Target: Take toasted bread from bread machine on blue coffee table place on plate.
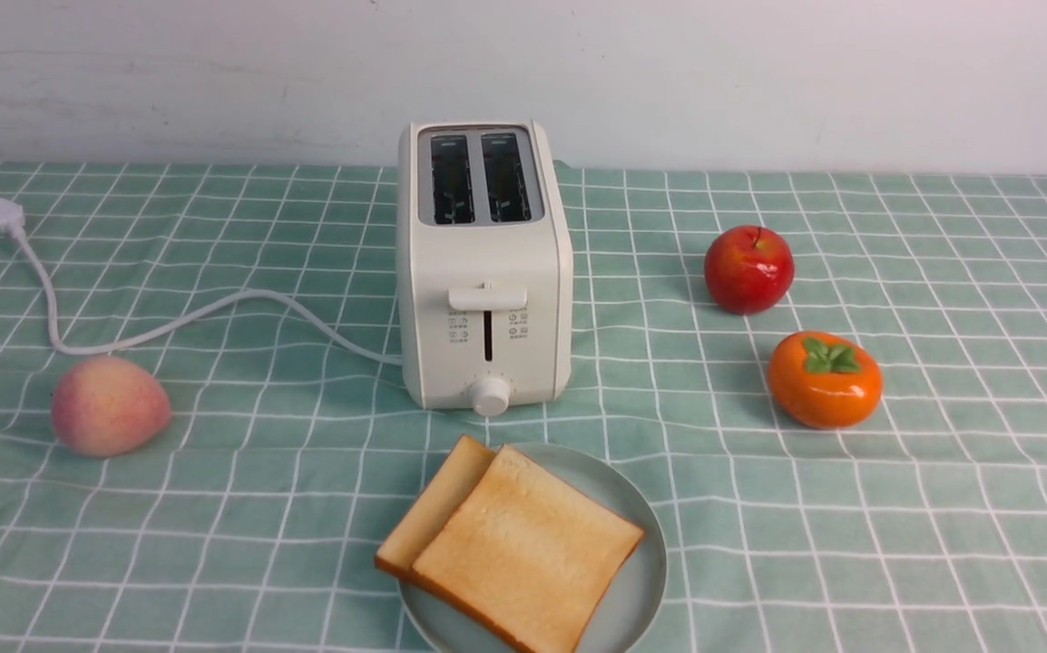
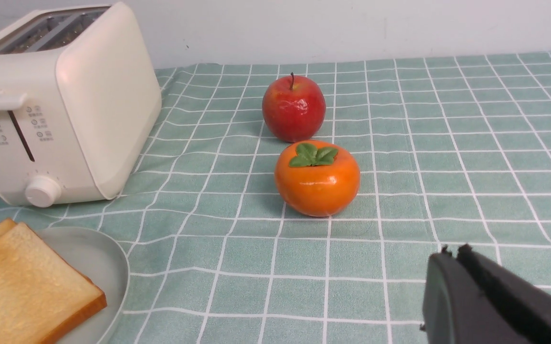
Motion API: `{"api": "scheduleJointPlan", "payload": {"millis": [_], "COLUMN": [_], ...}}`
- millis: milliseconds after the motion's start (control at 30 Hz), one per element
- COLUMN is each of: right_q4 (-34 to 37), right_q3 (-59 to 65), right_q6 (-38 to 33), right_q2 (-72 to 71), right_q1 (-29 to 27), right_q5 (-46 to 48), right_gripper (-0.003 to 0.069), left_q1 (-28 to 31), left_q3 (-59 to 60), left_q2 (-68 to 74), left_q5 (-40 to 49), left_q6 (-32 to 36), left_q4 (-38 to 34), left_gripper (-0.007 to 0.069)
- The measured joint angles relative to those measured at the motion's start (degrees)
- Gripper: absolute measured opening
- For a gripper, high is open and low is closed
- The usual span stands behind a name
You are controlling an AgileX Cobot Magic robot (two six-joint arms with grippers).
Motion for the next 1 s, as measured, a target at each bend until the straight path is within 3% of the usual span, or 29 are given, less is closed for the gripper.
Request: {"api": "scheduleJointPlan", "payload": {"millis": [233, 1000], "right_q4": [0.0, -0.2], "right_q3": [0.0, 0.0], "right_q6": [0.0, 0.0], "right_q2": [0.0, -0.9], "right_q1": [0.0, 0.0], "right_q5": [0.0, 0.5], "right_gripper": [0.0015, 0.0042], "left_q1": [-0.1, -0.1], "left_q3": [0.0, 0.0], "left_q2": [0.0, 0.0], "left_q5": [-0.1, -0.3], "left_q6": [-4.0, -4.1], "left_q4": [2.6, 2.6], "left_gripper": [0.0003, 0.0016]}}
